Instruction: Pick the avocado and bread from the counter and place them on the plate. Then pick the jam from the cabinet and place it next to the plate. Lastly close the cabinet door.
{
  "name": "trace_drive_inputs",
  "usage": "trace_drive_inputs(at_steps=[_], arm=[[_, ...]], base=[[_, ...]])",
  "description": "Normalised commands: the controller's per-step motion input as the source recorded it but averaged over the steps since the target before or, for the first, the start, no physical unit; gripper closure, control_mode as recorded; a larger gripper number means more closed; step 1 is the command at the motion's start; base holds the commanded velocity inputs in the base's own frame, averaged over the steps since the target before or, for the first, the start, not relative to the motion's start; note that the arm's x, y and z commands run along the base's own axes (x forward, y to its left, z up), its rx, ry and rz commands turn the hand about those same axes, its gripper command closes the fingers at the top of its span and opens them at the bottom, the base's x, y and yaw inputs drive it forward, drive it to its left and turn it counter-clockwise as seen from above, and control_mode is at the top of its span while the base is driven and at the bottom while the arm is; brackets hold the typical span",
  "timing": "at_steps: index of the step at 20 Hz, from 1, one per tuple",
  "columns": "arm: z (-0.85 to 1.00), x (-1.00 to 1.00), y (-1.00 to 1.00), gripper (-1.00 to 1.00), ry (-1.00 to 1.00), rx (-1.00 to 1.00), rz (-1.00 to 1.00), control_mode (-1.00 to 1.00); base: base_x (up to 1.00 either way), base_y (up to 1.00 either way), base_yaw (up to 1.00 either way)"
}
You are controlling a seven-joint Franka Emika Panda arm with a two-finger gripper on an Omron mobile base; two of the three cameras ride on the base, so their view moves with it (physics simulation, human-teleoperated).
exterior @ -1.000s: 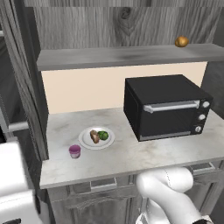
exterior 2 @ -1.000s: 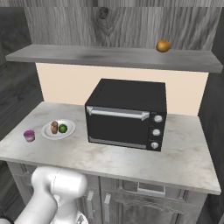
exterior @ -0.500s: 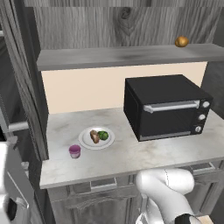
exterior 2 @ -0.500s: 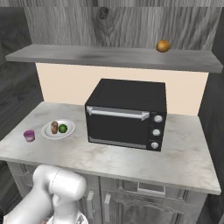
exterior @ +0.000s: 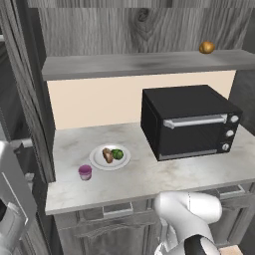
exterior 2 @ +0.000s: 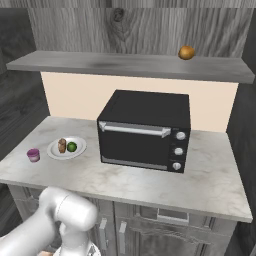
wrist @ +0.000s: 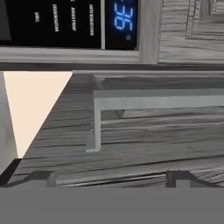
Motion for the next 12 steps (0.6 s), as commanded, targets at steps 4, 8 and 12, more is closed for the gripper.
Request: trace_drive_inputs(at_steps=[4,8,12], arm=[[-0.03,0.14,-0.03,-1.0,0.0,0.0,-0.09,-1.0],[0.0,0.2,-0.07,-1.0,0.0,0.0,-0.1,-1.0],[0.0,0.28,-0.13,-1.0,0.0,0.0,-0.09,-1.0]], base=[[0.0,0.0,0.0],[0.0,0.0,0.0],[0.0,0.0,0.0]])
